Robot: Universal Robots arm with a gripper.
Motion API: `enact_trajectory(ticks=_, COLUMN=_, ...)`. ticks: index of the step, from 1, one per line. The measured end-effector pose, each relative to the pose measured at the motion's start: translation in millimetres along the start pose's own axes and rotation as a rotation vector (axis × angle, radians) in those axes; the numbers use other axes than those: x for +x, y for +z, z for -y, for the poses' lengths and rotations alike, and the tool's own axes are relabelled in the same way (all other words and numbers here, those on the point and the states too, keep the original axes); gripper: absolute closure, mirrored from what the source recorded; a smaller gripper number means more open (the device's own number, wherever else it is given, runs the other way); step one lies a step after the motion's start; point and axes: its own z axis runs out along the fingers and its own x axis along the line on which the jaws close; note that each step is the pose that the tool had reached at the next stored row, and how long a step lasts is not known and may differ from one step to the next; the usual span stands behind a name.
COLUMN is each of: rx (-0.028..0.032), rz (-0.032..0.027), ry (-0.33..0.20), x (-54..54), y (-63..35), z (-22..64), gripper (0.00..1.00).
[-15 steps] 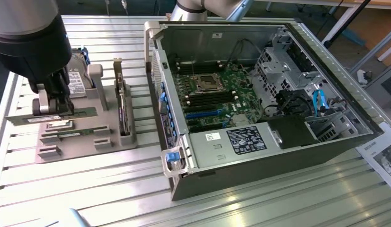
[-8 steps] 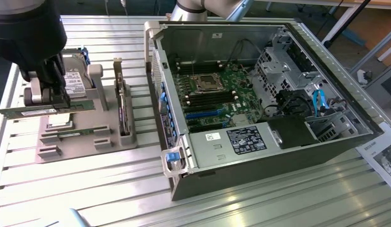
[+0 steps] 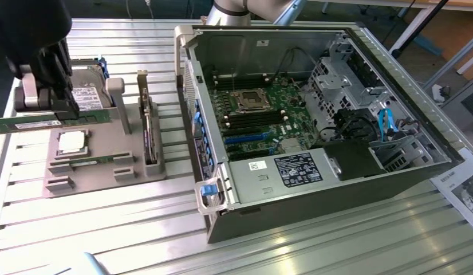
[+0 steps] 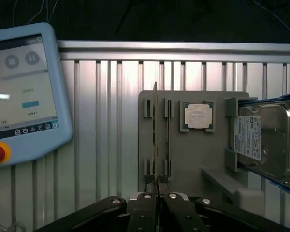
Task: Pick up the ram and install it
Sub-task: 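Pick up the ram and move it above insertion slot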
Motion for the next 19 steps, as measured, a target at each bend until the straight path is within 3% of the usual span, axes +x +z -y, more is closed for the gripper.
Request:
enact_trajectory(ticks=9, rx=0.0000, rz=-0.0001, ry=0.000, x=-0.6, y=-25.7, z=-0.7, gripper=0.88)
enact_trajectory(ticks=19, rx=0.0000, rz=0.0002, ry=0.000, x=-0.6, y=-27.4, z=-0.5, gripper=0.88)
